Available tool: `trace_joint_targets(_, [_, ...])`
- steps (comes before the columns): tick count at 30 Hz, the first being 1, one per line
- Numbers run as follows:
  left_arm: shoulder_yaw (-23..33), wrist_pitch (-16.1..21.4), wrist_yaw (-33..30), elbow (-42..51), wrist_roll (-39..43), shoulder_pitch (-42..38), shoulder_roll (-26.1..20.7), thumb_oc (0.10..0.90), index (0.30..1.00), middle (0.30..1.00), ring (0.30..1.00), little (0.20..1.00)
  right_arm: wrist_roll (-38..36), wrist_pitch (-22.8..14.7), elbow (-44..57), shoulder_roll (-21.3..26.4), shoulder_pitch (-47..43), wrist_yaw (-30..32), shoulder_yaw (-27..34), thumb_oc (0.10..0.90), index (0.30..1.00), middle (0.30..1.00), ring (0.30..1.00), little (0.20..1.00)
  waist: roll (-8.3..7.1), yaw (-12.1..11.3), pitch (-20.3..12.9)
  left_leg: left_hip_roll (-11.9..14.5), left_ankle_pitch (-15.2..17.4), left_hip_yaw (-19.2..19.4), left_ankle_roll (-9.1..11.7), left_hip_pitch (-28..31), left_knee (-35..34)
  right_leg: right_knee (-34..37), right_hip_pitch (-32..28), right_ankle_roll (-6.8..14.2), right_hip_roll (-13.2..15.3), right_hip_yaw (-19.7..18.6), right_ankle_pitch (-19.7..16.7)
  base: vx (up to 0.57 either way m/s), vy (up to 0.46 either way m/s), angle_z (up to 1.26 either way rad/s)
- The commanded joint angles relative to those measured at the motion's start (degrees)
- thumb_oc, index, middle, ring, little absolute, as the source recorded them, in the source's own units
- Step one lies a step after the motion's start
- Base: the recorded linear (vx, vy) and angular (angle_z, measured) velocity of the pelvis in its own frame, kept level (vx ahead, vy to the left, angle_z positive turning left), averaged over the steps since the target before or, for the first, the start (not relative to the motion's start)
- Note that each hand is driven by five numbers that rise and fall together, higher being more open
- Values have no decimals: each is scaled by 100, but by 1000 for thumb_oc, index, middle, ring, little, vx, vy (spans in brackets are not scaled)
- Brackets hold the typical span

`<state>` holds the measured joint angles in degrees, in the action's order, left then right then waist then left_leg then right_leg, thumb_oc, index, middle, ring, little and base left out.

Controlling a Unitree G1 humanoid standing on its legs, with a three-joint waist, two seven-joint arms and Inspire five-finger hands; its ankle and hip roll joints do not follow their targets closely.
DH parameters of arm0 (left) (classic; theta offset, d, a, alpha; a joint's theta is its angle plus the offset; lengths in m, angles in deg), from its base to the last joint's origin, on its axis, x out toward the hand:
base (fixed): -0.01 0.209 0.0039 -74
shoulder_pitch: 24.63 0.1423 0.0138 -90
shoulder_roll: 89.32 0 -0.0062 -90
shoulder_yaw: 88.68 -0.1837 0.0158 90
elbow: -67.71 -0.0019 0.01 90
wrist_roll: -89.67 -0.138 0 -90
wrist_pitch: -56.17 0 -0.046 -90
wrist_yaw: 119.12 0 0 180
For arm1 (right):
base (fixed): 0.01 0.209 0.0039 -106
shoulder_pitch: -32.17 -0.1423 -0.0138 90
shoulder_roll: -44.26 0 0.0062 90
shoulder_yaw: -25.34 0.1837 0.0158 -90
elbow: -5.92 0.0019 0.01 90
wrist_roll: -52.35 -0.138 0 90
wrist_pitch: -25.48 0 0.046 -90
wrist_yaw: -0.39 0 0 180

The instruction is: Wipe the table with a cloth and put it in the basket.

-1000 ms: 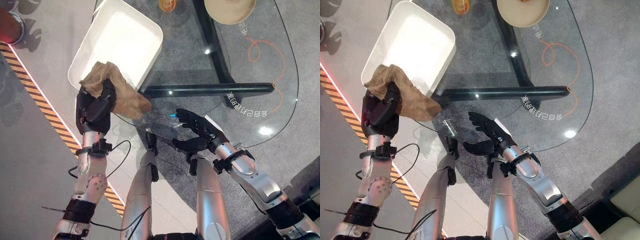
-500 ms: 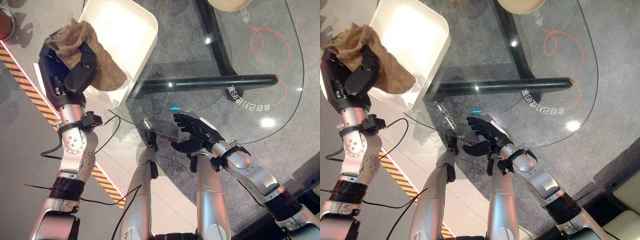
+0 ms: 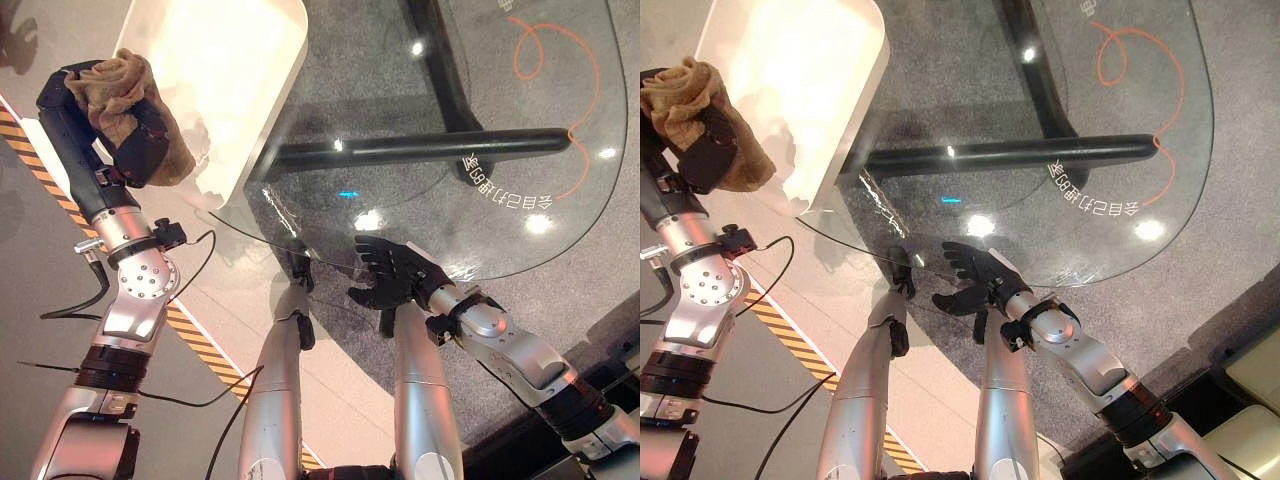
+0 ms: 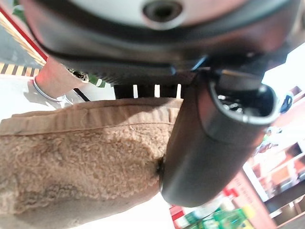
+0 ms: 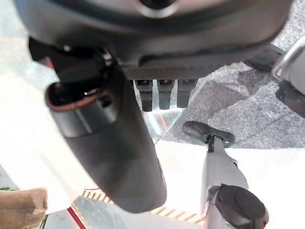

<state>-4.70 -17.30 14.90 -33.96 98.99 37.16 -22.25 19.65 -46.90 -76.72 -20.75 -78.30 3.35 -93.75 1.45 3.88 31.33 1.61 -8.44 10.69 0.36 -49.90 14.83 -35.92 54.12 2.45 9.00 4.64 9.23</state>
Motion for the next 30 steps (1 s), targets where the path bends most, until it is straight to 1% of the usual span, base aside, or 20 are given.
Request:
trace_joint_targets(1, [432, 373, -691, 179, -473, -406, -492, 100, 300, 300, 300, 200, -375, -254, 511, 71, 96, -159, -88, 800, 900, 900, 900, 900, 1, 140, -154, -319, 1488, 247, 56, -127, 1262, 1419, -15, 264, -503, -107, -856, 14, 36, 0])
trace_joint_targets(4, [480, 404, -762, 47, -461, -409, -475, 100, 300, 300, 300, 200, -618, -287, 544, 104, 126, -256, -20, 800, 900, 900, 900, 900, -17, 151, -154, -309, 1478, 246, 69, -238, 1285, 1390, 84, 272, -534, -134, -855, 11, 41, 0])
trace_joint_targets(8, [508, 471, -849, -221, -472, -425, -569, 100, 300, 300, 300, 200, -648, -220, 542, 249, 135, -350, -4, 800, 900, 900, 900, 900, -12, 159, -154, -290, 1452, 219, 96, -426, 1341, 1270, 269, 259, -586, -137, -830, 3, 63, -5])
trace_joint_targets(10, [512, 475, -869, -292, -470, -419, -607, 100, 300, 300, 300, 200, -669, -260, 562, 310, 177, -332, 22, 800, 900, 900, 900, 900, -7, 172, -154, -275, 1452, 204, 102, -539, 1387, 1188, 386, 255, -604, -147, -820, 7, 43, -10])
trace_joint_targets(13, [511, 309, -886, -322, -689, -410, -661, 100, 300, 300, 300, 200, -732, -323, 598, 364, 254, -415, 108, 800, 900, 900, 900, 900, -8, 189, -154, -279, 1446, 159, 125, -734, 1462, 1100, 564, 246, -635, -171, -814, 1, 32, -6])
trace_joint_targets(15, [487, 267, -931, -334, -697, -434, -689, 100, 300, 300, 300, 200, -751, -311, 616, 398, 265, -452, 132, 800, 900, 900, 900, 900, -11, 193, -154, -279, 1448, 140, 131, -830, 1504, 1048, 656, 235, -652, -179, -801, -1, 18, -2])
trace_joint_targets(17, [449, 301, -1072, -388, -695, -512, -712, 100, 300, 300, 300, 200, -726, -307, 599, 434, 279, -498, 146, 800, 900, 900, 900, 900, -24, 198, -154, -269, 1442, 106, 135, -989, 1540, 967, 821, 229, -667, -165, -794, 7, 25, -3])
trace_joint_targets(22, [409, 341, -1189, -459, -682, -606, -698, 100, 300, 300, 300, 200, -725, -392, 551, 437, 300, -528, 163, 800, 900, 900, 900, 900, -28, 210, -154, -298, 1441, 66, 152, -1159, 1611, 898, 965, 217, -698, -179, -784, 0, 4, -1])
trace_joint_targets(25, [302, 212, -1218, -678, -766, -836, -675, 100, 300, 300, 300, 200, -745, -379, 464, 421, 157, -516, 144, 800, 900, 900, 900, 900, -44, 233, -154, -303, 1417, 59, 167, -1233, 1610, 876, 1035, 220, -719, -190, -797, 0, 0, 0])
trace_joint_targets(29, [198, 201, -1148, -842, -697, -1019, -738, 100, 300, 300, 300, 200, -788, -395, 414, 455, 86, -558, 150, 800, 900, 900, 900, 900, -66, 254, -154, -298, 1407, 63, 192, -1284, 1636, 860, 1074, 234, -728, -212, -812, 0, 0, 0])
trace_joint_targets(30, [102, 158, -1041, -972, -744, -1191, -746, 100, 300, 300, 300, 200, -845, -377, 375, 472, 3, -578, 160, 800, 900, 900, 900, 900, -89, 270, -154, -306, 1388, 61, 207, -1304, 1622, 887, 1087, 245, -736, -222, -845, 0, 0, 0])
